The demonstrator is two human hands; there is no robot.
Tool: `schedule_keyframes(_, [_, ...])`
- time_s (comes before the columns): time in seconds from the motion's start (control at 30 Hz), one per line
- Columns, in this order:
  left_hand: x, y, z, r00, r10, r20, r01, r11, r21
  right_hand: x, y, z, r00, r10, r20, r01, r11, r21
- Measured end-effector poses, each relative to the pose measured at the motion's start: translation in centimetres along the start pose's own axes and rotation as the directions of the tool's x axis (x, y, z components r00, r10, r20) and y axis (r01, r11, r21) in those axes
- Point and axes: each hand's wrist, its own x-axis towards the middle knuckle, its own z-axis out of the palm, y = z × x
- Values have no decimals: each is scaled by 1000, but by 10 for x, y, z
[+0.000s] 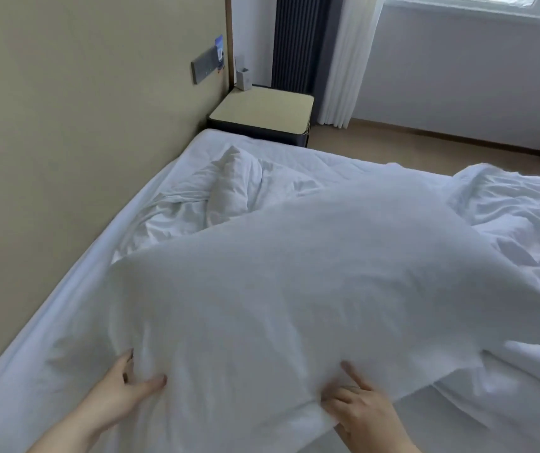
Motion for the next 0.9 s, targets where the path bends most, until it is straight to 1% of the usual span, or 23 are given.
schedule_keyframes(0.03, [-3,-11,7,999,-46,-13,46,998,43,-14,-3,11,996,65,63,-63,997,-34])
schedule_keyframes(0.07, [1,-21,12,997,-43,-58,50,990,132,-24,-6,20,982,146,116,-141,988,-56])
schedule_keyframes(0.1, [6,-24,16,994,-9,-111,36,969,244,-32,-9,30,962,232,146,-229,973,-38])
schedule_keyframes(0.13, [15,-22,18,982,61,-176,0,945,328,-36,-13,34,931,330,153,-338,941,24])
schedule_keyframes(0.17, [21,-12,19,964,152,-219,-60,924,377,-40,-19,38,891,434,132,-449,887,110])
schedule_keyframes(0.2, [29,1,21,936,261,-234,-149,900,410,-45,-29,40,838,538,90,-543,809,225])
schedule_keyframes(0.23, [35,17,24,895,383,-230,-254,860,442,-47,-38,40,770,637,47,-612,715,338])
schedule_keyframes(0.27, [40,38,27,843,496,-208,-353,802,483,-44,-46,35,655,755,27,-669,563,485])
schedule_keyframes(0.3, [50,57,33,793,590,-148,-446,729,519,-40,-53,30,445,895,31,-687,319,653])
schedule_keyframes(0.33, [60,78,41,768,637,-59,-508,664,548,-34,-56,26,228,964,136,-648,46,760])
schedule_keyframes(0.37, [74,94,50,771,636,44,-541,616,572,-27,-58,21,70,944,322,-557,-231,798])
schedule_keyframes(0.4, [89,110,60,790,593,156,-557,587,587,-22,-57,19,4,893,451,-465,-397,791])
schedule_keyframes(0.43, [102,124,69,814,519,260,-561,587,584,-18,-54,18,-25,857,514,-405,-479,779])
schedule_keyframes(0.47, [113,135,79,829,445,338,-557,611,562,-14,-51,18,-49,839,543,-362,-521,773])
schedule_keyframes(0.5, [123,143,88,830,393,395,-556,638,533,-8,-48,19,-66,827,558,-325,-547,771])
schedule_keyframes(0.57, [138,145,102,838,348,420,-533,685,497,4,-41,26,-68,824,562,-274,-557,784])
schedule_keyframes(0.6, [144,143,105,841,349,413,-529,690,495,9,-38,31,-60,838,543,-258,-538,802])
schedule_keyframes(0.63, [148,138,108,840,361,405,-533,687,494,14,-35,35,-43,858,512,-230,-507,831])
schedule_keyframes(0.7, [150,127,111,824,396,406,-560,682,470,24,-30,42,-12,897,441,-116,-440,891])
schedule_keyframes(0.73, [148,122,110,812,417,408,-577,679,454,28,-30,45,-12,910,414,-71,-414,908])
schedule_keyframes(0.8, [140,111,110,784,490,382,-619,666,416,32,-30,49,-44,928,370,-36,-372,928])
schedule_keyframes(0.9, [127,102,113,732,641,231,-659,581,477,29,-33,46,-107,948,299,-41,-305,951])
